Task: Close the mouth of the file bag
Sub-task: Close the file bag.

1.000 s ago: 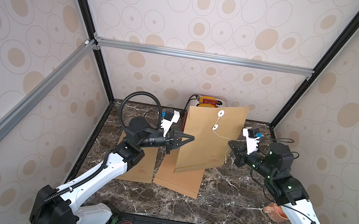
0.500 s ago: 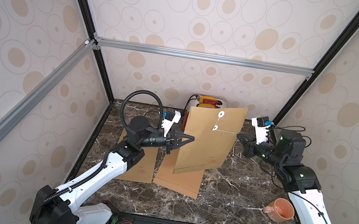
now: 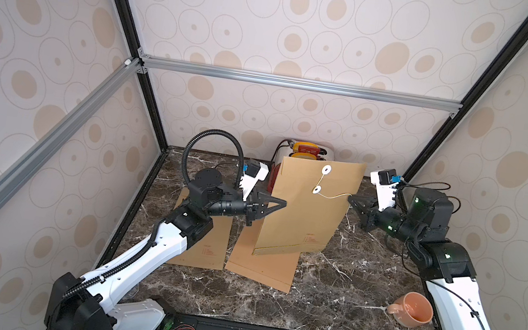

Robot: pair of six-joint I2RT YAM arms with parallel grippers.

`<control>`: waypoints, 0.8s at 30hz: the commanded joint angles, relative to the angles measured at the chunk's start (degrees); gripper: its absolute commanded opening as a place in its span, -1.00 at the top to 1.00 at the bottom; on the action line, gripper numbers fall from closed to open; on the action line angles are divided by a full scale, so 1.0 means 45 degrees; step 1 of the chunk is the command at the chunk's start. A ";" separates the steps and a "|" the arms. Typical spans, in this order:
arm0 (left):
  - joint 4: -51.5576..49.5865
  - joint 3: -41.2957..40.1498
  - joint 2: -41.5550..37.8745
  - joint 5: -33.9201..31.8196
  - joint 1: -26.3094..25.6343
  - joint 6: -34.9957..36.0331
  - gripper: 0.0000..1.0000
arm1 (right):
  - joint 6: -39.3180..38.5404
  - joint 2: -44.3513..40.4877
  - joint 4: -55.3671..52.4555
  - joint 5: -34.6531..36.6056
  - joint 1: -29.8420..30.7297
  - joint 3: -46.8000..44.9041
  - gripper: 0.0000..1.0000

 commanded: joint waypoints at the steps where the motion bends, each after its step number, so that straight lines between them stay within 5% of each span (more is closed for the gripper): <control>1: -0.0579 0.0695 -0.0133 -0.0263 -0.0083 0.0826 1.00 | -0.0321 -0.0175 -0.0390 0.0140 -0.0083 0.0574 1.00; 24: -0.1316 0.1017 0.0140 -0.0147 -0.0235 0.1147 1.00 | -0.0594 0.2071 -0.1149 0.0024 -0.0074 0.3917 1.00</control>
